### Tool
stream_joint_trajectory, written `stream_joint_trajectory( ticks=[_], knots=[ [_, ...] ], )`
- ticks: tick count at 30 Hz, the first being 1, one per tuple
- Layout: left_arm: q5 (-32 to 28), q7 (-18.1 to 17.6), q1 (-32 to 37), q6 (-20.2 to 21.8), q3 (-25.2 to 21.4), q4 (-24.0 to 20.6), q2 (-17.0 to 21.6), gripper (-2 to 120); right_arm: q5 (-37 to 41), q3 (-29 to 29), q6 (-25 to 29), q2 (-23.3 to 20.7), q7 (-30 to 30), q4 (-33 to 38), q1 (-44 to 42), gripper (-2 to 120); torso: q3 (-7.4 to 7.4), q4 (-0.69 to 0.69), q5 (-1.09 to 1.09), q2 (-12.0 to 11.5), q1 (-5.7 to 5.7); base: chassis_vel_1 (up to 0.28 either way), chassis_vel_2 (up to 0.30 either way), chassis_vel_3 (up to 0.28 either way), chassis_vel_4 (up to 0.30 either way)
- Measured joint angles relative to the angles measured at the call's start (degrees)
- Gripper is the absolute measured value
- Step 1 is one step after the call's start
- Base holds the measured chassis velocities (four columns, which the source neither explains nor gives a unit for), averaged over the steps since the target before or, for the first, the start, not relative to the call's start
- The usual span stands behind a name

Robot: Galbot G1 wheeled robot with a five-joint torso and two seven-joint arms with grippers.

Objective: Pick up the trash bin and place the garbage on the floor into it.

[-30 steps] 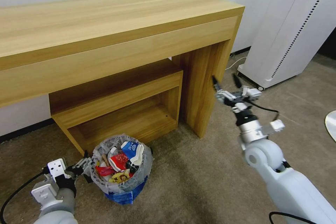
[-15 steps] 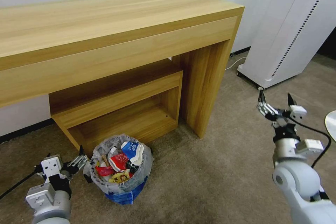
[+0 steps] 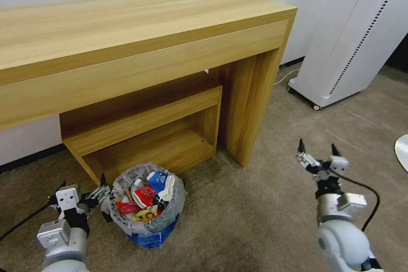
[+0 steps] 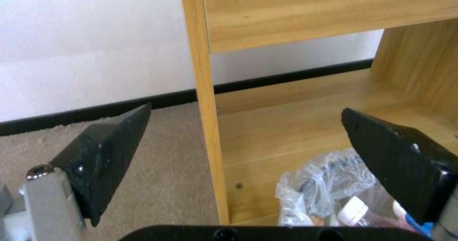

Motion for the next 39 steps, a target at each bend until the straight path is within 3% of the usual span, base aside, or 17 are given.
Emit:
stream_joint_trajectory(
  ticks=[15, 22, 28, 39],
  knots=[
    [-2.2, 0.5, -3.5, -0.2, -0.1, 3.6, 3.2, 100, -1.1, -0.9, 0.7, 2.0, -0.6, -1.4, 0.7, 100, 0.00, 0.00, 0.00, 0.0, 0.00, 0.000, 0.000, 0.000, 0.000],
    [-1.1, 1.0, -3.4, -0.3, 0.0, 3.7, 2.7, 100, -1.0, -0.8, 0.6, 1.9, -0.7, -1.3, 0.7, 100, 0.00, 0.00, 0.01, 0.0, 0.01, 0.000, 0.000, 0.000, 0.000],
    [1.9, 0.9, -4.3, -3.9, 0.4, 5.9, 0.8, 100, -0.9, -0.8, 0.6, 1.9, -0.7, -1.2, 0.7, 100, 0.00, 0.00, 0.00, 0.0, 0.01, 0.000, 0.000, 0.000, 0.000],
    [2.9, 0.9, -3.5, -4.1, 0.9, 5.2, -0.8, 100, -0.9, -0.7, 0.5, 1.9, -0.7, -1.2, 0.7, 100, 0.00, 0.00, 0.01, 0.0, 0.00, 0.000, 0.000, 0.000, 0.000]
  ],
)
